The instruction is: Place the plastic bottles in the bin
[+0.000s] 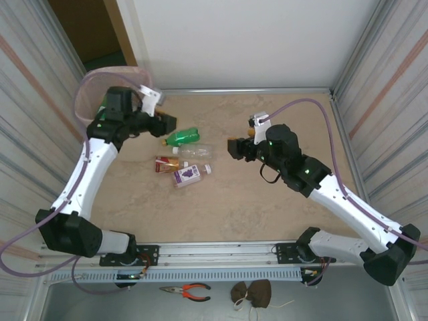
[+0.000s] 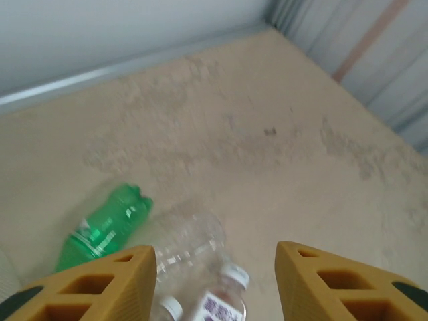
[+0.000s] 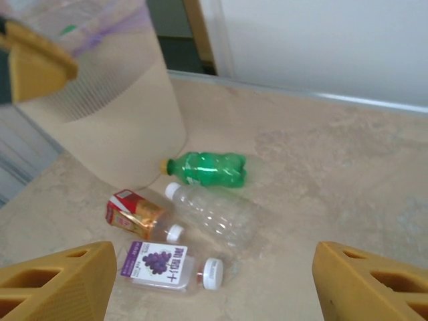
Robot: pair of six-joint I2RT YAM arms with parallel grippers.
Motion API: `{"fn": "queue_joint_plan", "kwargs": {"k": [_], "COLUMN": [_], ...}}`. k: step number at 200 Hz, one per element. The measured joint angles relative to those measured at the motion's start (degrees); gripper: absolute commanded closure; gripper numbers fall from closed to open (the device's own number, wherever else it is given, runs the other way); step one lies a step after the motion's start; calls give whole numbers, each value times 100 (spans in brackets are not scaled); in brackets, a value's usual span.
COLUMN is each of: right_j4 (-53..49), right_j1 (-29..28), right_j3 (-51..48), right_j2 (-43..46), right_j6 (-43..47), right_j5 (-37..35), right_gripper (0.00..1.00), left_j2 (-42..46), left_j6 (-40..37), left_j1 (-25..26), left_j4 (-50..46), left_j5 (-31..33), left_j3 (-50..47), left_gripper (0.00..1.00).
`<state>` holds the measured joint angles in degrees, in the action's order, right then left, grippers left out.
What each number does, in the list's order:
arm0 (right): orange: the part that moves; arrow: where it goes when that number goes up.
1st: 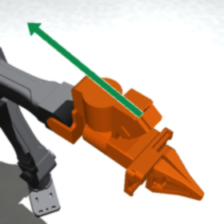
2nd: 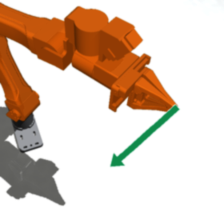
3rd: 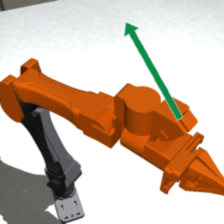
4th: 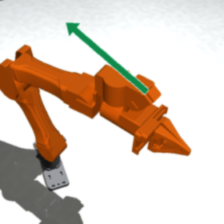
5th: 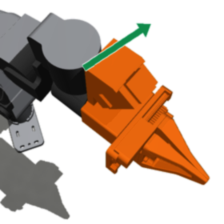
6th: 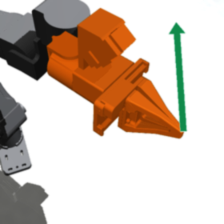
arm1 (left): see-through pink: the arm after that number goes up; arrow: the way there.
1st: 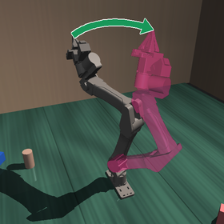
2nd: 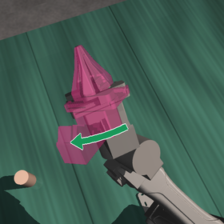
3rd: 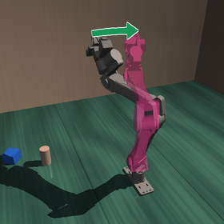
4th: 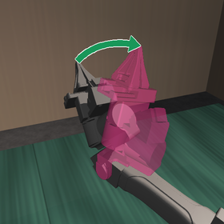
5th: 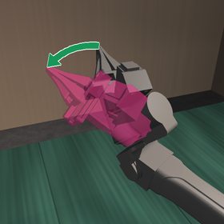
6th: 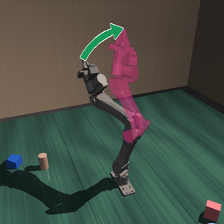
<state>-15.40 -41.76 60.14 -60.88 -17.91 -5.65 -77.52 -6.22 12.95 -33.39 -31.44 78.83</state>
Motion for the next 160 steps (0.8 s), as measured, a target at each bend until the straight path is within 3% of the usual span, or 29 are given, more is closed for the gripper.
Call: {"fn": "queue_joint_plan", "kwargs": {"k": [46, 70, 117, 160], "right_j4": [-188, -186, -225, -293], "right_j1": [195, 245, 284, 297], "right_j3": [-179, -179, -190, -236], "right_j2": [-2, -2, 83, 188], "right_j6": [-409, -444, -461, -481], "right_j5": [151, 197, 249, 251], "right_gripper": [25, 25, 26, 26], "left_j2": [-278, -761, -2076, -2723], "left_j6": [-822, -1123, -1440, -1495], "left_j1": [1419, 1895, 2343, 2404], "left_j4": [-874, -1209, -1762, -1928], "left_j5": [1049, 1681, 2743, 3329], "left_j3": [-205, -203, -42, 245], "left_gripper": [38, 32, 27, 25]}}
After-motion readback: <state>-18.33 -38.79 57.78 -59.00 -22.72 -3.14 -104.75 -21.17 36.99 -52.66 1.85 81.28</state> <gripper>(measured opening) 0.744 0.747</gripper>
